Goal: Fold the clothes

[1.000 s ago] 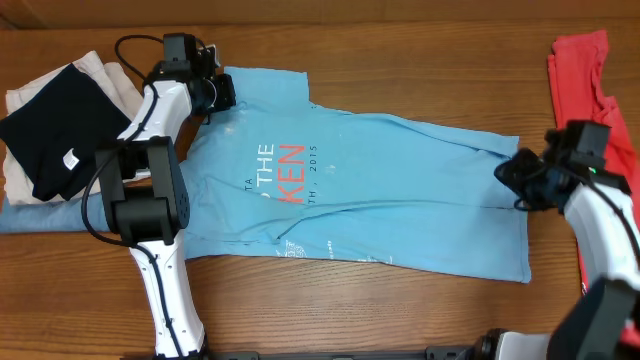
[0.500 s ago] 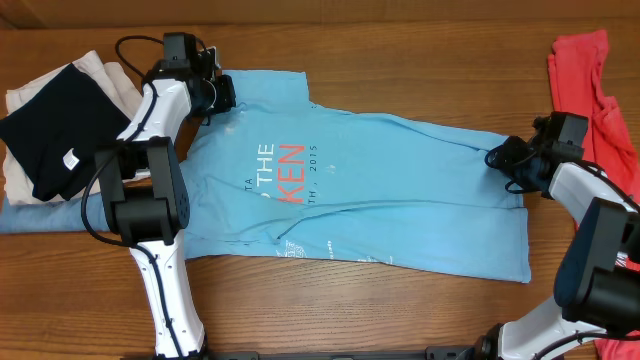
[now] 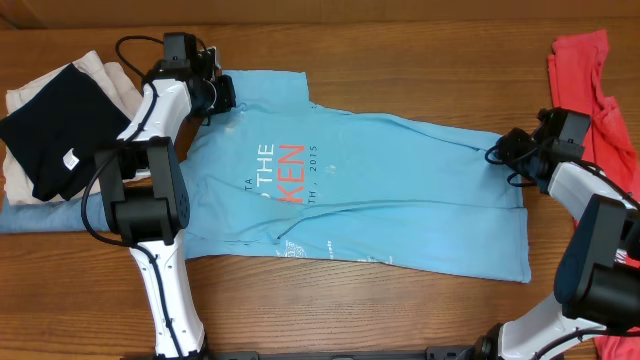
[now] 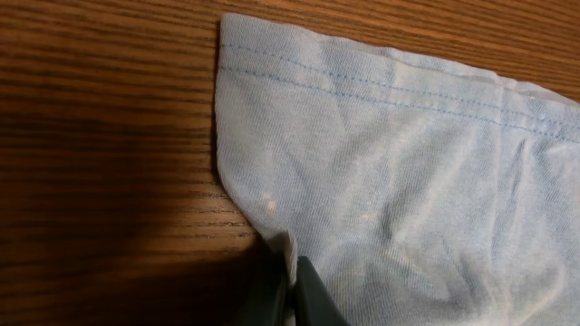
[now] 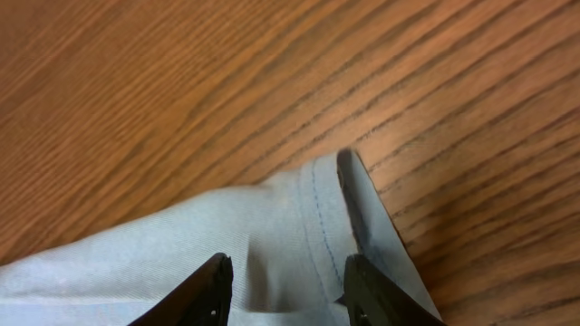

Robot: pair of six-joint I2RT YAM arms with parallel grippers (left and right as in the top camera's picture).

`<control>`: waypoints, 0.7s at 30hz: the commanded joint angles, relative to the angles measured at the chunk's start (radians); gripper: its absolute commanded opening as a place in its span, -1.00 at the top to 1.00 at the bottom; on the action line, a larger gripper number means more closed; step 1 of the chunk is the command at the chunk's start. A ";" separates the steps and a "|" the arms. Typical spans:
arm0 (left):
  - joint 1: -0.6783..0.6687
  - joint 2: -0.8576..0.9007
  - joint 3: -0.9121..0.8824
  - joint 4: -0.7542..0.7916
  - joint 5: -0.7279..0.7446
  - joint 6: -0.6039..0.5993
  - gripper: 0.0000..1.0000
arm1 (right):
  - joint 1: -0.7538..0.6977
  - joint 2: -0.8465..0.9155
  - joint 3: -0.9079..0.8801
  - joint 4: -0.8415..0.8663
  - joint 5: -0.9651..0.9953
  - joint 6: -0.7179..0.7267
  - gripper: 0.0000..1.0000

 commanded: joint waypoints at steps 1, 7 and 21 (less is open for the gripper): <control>0.002 0.019 -0.006 -0.020 -0.027 0.004 0.92 | 0.005 0.033 0.025 -0.014 0.023 -0.003 0.13; 0.002 0.019 -0.006 -0.021 -0.027 0.005 0.92 | 0.005 0.084 0.025 -0.010 0.040 -0.001 0.13; 0.002 0.019 -0.006 -0.029 -0.027 0.005 0.91 | 0.004 0.096 0.045 0.038 0.021 0.058 0.19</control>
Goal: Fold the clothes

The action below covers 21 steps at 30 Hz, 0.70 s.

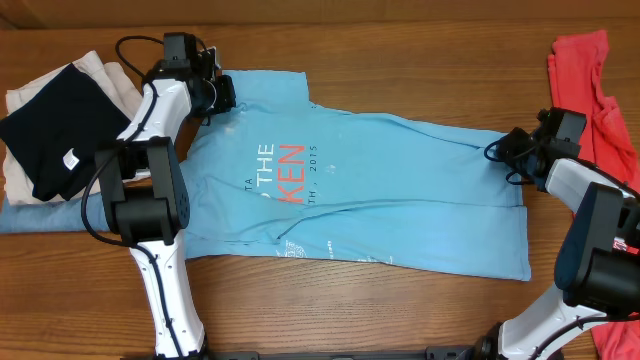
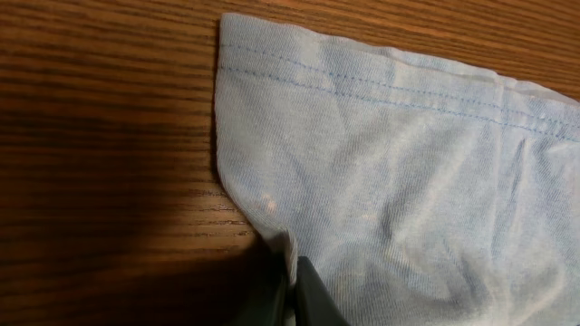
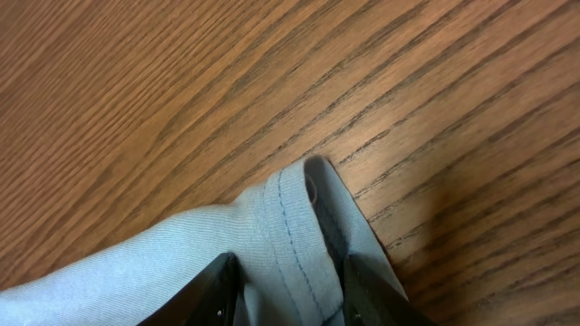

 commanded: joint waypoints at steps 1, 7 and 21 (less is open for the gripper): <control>0.002 0.019 -0.006 -0.027 -0.030 0.004 0.91 | 0.004 0.028 0.028 -0.012 -0.002 0.015 0.19; 0.002 0.019 -0.006 -0.037 -0.052 0.005 0.90 | 0.004 -0.010 0.051 -0.026 -0.002 0.015 0.19; 0.002 0.019 -0.006 -0.037 -0.052 0.005 0.90 | 0.004 -0.024 0.096 -0.058 -0.060 0.015 0.19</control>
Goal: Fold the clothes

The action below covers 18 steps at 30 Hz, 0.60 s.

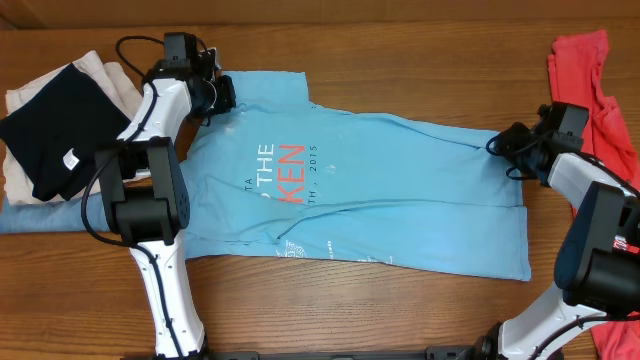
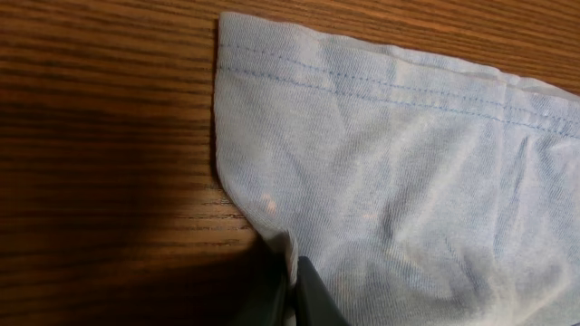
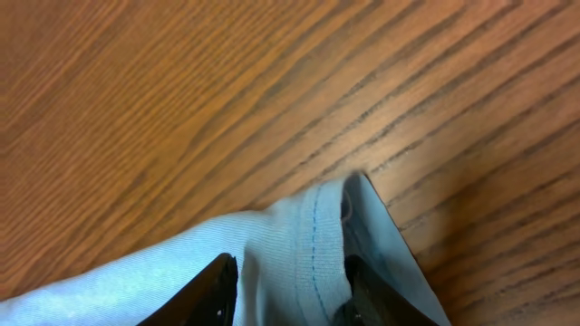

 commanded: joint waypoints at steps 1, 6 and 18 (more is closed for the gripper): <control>0.002 0.019 -0.010 -0.022 -0.044 0.005 0.90 | 0.004 -0.026 0.049 -0.006 -0.013 0.006 0.19; 0.002 0.019 -0.010 -0.022 -0.044 0.005 0.90 | 0.002 -0.026 0.080 -0.037 -0.009 0.005 0.19; 0.003 0.019 -0.010 -0.023 -0.044 0.005 0.91 | -0.031 -0.026 0.095 -0.149 0.031 -0.010 0.90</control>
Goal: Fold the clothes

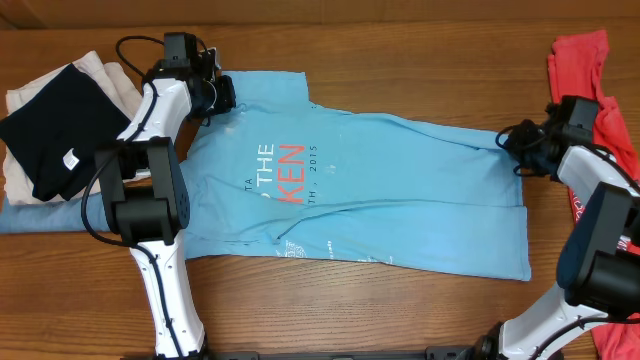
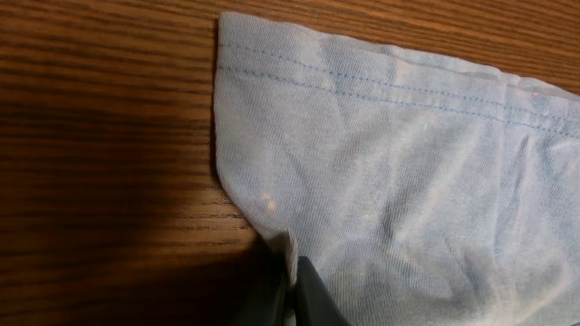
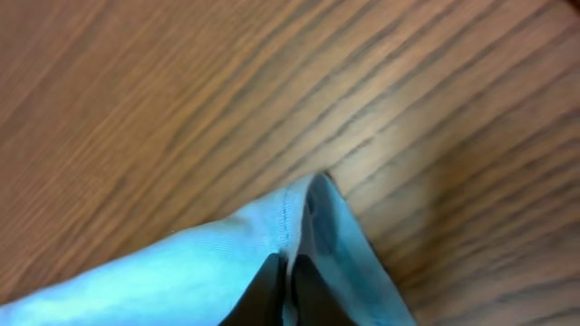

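A light blue T-shirt [image 1: 350, 190] with red and white lettering lies spread across the wooden table. My left gripper [image 1: 215, 95] is shut on the shirt's far left corner, the sleeve hem [image 2: 362, 86] lying flat before the left gripper [image 2: 292, 281]. My right gripper [image 1: 522, 143] is shut on the shirt's far right corner. In the right wrist view the right gripper [image 3: 288, 281] pinches the stitched hem [image 3: 288, 213], which stands up in a peak between the closed fingers.
A folded stack with a black garment [image 1: 55, 125] on beige and blue ones sits at the far left. A red garment [image 1: 590, 80] lies at the far right edge. Bare wood table [image 1: 400, 50] runs along the back.
My right gripper's fingers, apart around the hem, have shut on the shirt's right corner and shifted a little right. The left gripper has not moved.
Through all earlier moments my left gripper stayed shut on the shirt's far left corner. My right gripper stood open astride the right corner's hem, shifting slightly around it, and now it is shut on that hem.
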Robot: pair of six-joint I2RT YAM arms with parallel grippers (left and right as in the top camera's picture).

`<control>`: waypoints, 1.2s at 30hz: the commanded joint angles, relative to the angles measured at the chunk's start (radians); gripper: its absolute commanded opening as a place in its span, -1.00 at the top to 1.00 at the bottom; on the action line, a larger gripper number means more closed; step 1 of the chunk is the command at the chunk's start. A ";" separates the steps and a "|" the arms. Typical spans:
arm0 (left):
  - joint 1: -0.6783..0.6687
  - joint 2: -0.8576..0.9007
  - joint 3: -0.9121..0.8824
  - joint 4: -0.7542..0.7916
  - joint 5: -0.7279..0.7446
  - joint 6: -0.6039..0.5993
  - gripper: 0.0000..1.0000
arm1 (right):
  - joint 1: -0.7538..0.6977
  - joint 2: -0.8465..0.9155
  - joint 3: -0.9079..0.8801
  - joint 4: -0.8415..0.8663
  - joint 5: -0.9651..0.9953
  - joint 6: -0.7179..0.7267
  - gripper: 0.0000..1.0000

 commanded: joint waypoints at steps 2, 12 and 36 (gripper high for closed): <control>0.003 0.019 -0.011 -0.022 -0.044 0.004 0.92 | -0.003 -0.025 0.024 -0.008 0.023 -0.012 0.92; 0.006 -0.055 -0.008 -0.070 -0.053 0.027 0.92 | -0.003 -0.025 0.056 -0.056 0.049 -0.026 0.92; 0.016 -0.339 -0.009 -0.354 -0.240 0.025 0.92 | -0.006 -0.025 0.281 -0.537 0.159 -0.068 0.92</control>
